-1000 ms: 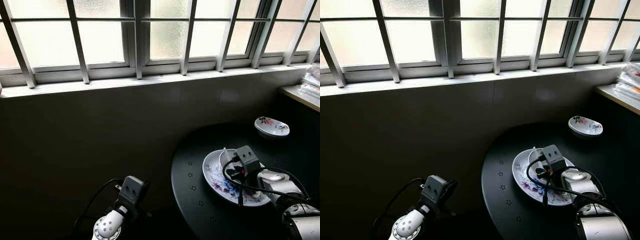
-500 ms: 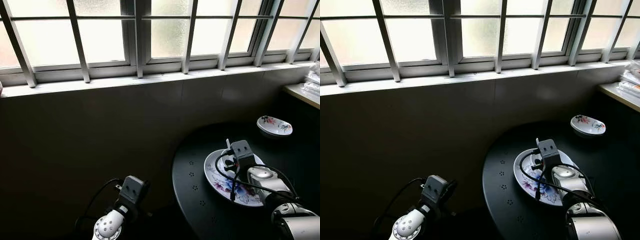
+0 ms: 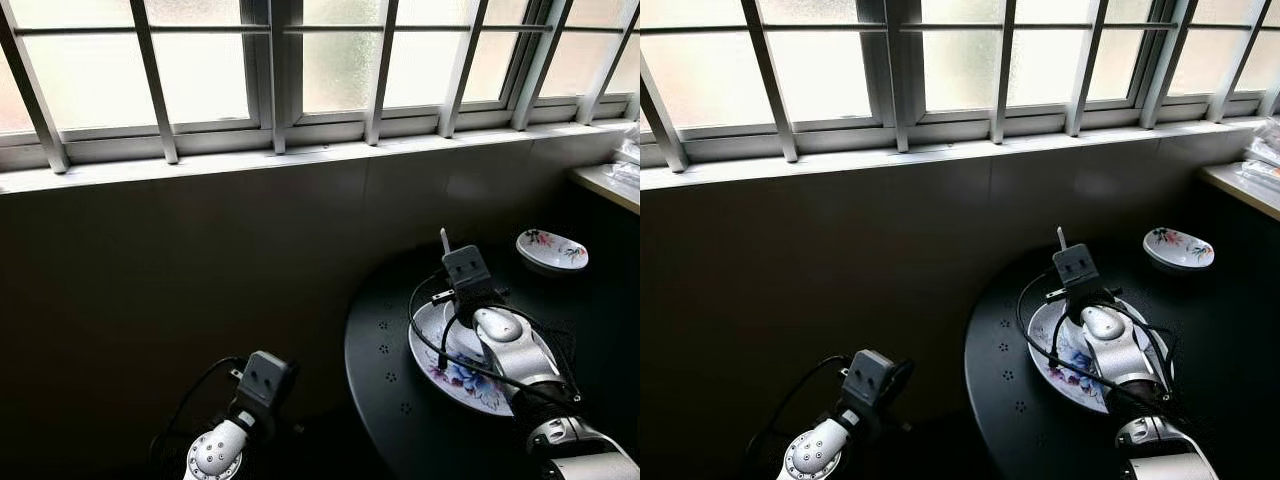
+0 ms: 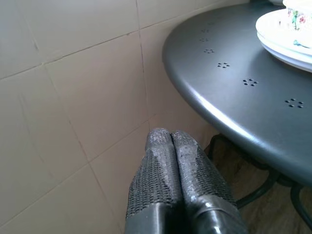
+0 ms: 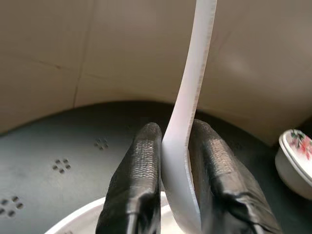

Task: Kitchen organization

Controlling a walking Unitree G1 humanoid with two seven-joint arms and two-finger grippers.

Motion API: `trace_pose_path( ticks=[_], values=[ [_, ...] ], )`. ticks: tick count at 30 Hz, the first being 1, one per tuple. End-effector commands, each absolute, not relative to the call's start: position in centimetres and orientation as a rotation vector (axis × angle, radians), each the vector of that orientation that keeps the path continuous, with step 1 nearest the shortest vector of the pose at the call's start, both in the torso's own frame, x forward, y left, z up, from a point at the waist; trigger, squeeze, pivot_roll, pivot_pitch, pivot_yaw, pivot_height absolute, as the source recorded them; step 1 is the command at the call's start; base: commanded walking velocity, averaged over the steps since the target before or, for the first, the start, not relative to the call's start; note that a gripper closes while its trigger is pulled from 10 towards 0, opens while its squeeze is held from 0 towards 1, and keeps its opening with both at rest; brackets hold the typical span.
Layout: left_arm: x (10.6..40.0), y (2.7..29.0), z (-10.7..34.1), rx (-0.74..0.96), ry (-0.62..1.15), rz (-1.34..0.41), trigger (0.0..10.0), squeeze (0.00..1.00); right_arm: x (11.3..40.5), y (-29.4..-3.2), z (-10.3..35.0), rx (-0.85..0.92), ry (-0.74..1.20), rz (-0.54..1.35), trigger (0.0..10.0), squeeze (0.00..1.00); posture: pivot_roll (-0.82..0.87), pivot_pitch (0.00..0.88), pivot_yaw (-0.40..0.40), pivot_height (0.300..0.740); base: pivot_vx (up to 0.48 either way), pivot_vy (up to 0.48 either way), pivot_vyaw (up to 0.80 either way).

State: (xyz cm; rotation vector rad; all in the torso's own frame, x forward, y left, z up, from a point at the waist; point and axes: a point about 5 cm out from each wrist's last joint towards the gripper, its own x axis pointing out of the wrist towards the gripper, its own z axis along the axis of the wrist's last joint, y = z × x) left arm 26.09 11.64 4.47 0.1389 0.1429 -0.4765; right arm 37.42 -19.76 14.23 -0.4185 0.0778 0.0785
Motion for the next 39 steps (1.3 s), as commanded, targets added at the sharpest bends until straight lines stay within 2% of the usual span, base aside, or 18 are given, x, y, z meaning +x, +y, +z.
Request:
trace_pose_path(
  ticks=[1, 7, 14, 19, 39],
  values=[
    [26.2, 11.5, 4.8, 0.131, 0.129, -0.478, 10.0, 0.00, 37.2, -19.0, 15.2, -0.425, -0.010, 0.096, 0.0, 0.00, 0.05, 0.000, -0.034, 0.740, 0.000, 0.000, 0.00],
    [26.2, 12.1, 5.5, 0.100, 0.075, -0.439, 10.0, 0.00, 35.3, -16.4, 14.3, -0.421, -0.091, 0.209, 0.0, 0.00, 0.05, 0.000, -0.030, 0.740, 0.000, 0.000, 0.07],
    [26.4, 12.5, 5.6, 0.098, 0.063, -0.423, 10.0, 0.00, 33.7, -14.7, 13.6, -0.416, -0.124, 0.264, 0.0, 0.00, 0.05, 0.000, -0.026, 0.740, 0.000, 0.104, 0.80],
    [26.5, 12.6, 5.7, 0.099, 0.056, -0.418, 10.0, 0.00, 33.4, -14.2, 13.5, -0.414, -0.133, 0.281, 0.0, 0.00, 0.05, 0.000, -0.026, 0.740, 0.000, 0.480, 0.80],
    [26.7, 12.6, 5.7, 0.120, 0.049, -0.413, 10.0, 0.00, 31.8, -12.7, 12.3, -0.396, -0.120, 0.324, 0.0, 0.00, 0.05, 0.000, -0.032, 0.740, 0.000, 0.000, 0.80]
  ],
)
